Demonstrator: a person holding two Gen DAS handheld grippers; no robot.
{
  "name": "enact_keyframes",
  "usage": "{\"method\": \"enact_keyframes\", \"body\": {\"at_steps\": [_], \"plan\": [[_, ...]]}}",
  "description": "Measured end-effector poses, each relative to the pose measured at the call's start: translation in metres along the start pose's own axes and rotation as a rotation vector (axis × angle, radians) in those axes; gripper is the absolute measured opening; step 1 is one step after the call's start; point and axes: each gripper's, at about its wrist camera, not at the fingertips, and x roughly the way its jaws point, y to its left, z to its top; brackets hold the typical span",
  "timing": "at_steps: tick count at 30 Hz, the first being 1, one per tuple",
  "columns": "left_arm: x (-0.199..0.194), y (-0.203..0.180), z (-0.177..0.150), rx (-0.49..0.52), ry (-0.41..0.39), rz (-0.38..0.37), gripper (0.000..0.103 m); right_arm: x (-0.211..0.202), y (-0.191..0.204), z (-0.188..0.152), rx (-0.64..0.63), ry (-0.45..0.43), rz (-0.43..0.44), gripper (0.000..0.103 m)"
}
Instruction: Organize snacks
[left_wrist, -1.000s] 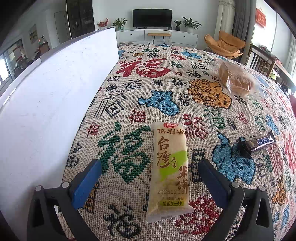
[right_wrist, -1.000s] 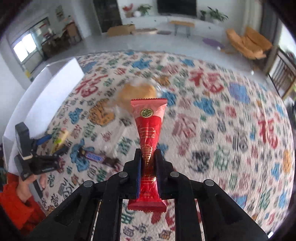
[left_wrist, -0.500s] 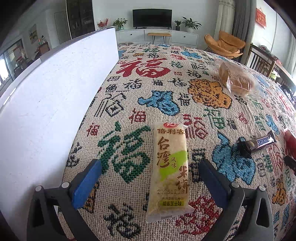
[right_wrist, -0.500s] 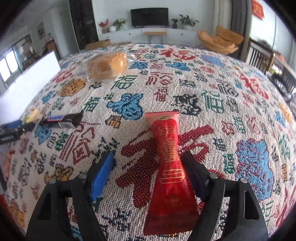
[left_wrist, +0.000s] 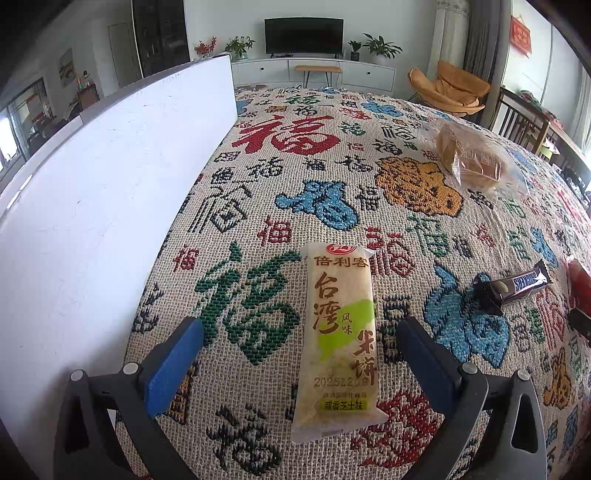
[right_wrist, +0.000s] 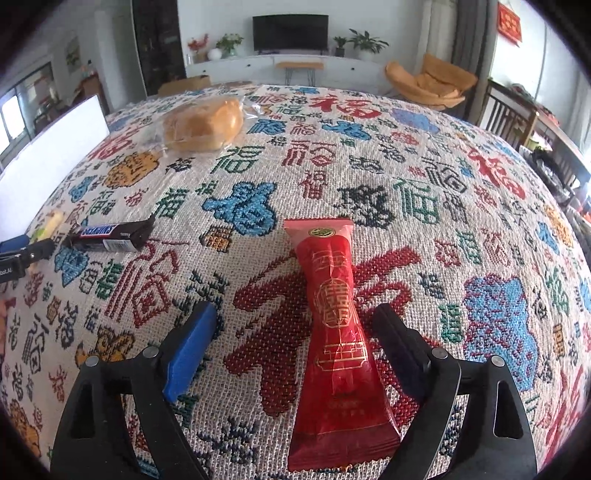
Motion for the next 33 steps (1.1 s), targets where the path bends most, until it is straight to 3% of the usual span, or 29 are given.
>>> {"method": "enact_keyframes", "body": {"at_steps": [14, 17, 19, 20, 21, 22, 23, 26, 33], "plan": [[0.000, 0.000, 0.000, 0.002, 0.002, 0.000, 0.103, 0.000, -0.001, 0.001, 0.000, 0.000, 0.000, 0.089], [-0.002, -0.002, 0.001, 0.031, 0.058, -0.021, 0.102, 0.000, -0.002, 0.001, 0.009, 0.005, 0.004, 0.089], [-0.009, -0.005, -0.001, 0.057, 0.077, -0.047, 0.091, 0.000, -0.001, 0.006, 0.015, 0.060, 0.008, 0.089], [-0.014, -0.006, -0.003, 0.075, 0.067, -0.060, 0.070, 0.000, -0.001, 0.011, 0.016, 0.101, 0.019, 0.086], [-0.020, -0.009, -0.005, 0.094, 0.059, -0.073, 0.038, -0.002, 0.000, 0.012, 0.012, 0.118, 0.035, 0.079], [-0.025, -0.011, -0.005, 0.112, 0.061, -0.084, 0.029, -0.005, 0.001, 0.013, 0.006, 0.120, 0.031, 0.036], [-0.027, -0.011, -0.006, 0.116, 0.068, -0.086, 0.028, -0.007, 0.000, 0.013, 0.006, 0.123, -0.001, 0.018], [-0.044, -0.002, -0.011, 0.048, 0.048, -0.169, 0.028, -0.015, -0.014, 0.010, 0.124, 0.138, 0.094, 0.017], [-0.117, 0.008, -0.009, -0.057, -0.045, -0.362, 0.028, -0.074, -0.007, 0.016, 0.241, 0.030, 0.239, 0.017]]}}
